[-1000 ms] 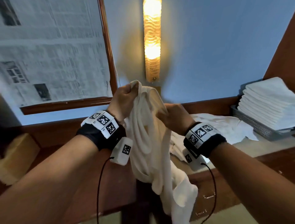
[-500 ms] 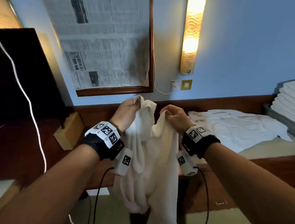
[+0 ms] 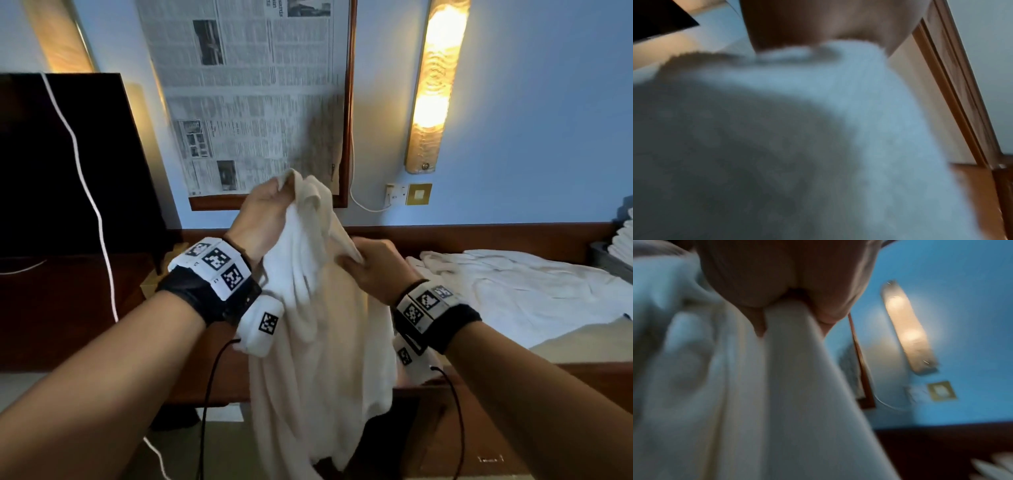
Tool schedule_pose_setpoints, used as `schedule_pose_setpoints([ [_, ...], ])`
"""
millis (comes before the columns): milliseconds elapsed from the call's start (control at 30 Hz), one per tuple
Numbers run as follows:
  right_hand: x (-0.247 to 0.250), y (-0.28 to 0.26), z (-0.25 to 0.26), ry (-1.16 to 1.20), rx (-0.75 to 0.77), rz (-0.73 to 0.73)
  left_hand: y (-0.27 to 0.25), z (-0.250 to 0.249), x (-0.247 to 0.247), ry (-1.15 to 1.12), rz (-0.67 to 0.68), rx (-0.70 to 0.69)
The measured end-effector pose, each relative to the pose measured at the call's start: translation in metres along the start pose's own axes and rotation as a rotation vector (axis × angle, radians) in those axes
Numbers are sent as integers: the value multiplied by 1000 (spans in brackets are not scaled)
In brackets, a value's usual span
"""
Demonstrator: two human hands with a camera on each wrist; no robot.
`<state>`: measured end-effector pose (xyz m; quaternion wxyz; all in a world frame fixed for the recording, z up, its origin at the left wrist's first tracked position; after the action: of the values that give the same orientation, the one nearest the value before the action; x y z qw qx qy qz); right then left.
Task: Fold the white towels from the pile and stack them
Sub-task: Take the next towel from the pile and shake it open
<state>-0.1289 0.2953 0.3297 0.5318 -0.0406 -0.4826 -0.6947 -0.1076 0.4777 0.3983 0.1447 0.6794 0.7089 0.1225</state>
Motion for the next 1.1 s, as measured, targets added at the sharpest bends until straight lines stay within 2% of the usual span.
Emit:
schedule_pose_setpoints([
  [100, -5, -24, -63, -114, -201, 57, 5, -18, 27, -67, -123, -24],
  [167, -6, -36, -97, -210, -280, 86, 7, -23, 44, -91, -174, -41],
  [233, -4, -36, -109, -210, -347, 46, 9, -23, 53, -128, -191, -32],
  [300, -2, -24, -95, -130, -362, 6, 6, -14, 51, -137, -190, 10],
  [400, -3, 5, -42, 8, -208, 30, -8, -2, 27, -76, -74, 55],
  [500, 0, 31, 11, 40, -8, 80, -22, 10, 1, -26, -4, 89],
  [600, 14, 53, 40, -30, 71, 58, -26, 22, -14, -167, 57, 156],
  [667, 21, 57, 49, -113, 122, 77, -26, 25, -18, -161, 62, 146],
  [767, 20, 42, 52, -136, 161, 135, -19, 21, -13, -56, -11, 83],
  [833, 13, 25, 39, -154, 109, 215, -14, 15, -7, 38, -50, 29],
  [933, -4, -7, 2, -213, -55, 367, -8, 4, 0, 78, -87, -26],
  [1100, -30, -52, -56, -117, -310, 396, -10, -16, 3, 141, -170, -115],
])
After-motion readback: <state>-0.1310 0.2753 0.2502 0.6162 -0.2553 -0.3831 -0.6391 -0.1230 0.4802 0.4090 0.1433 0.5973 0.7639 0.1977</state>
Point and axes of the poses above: each hand's wrist, its own y-axis towards the middle knuckle, its own x-axis out of the back of the hand, z = x × y, the point moved 5 cm from there along y, towards the middle knuckle, and after that the axes turned 14 degrees about -z, right-handed, at the moved point
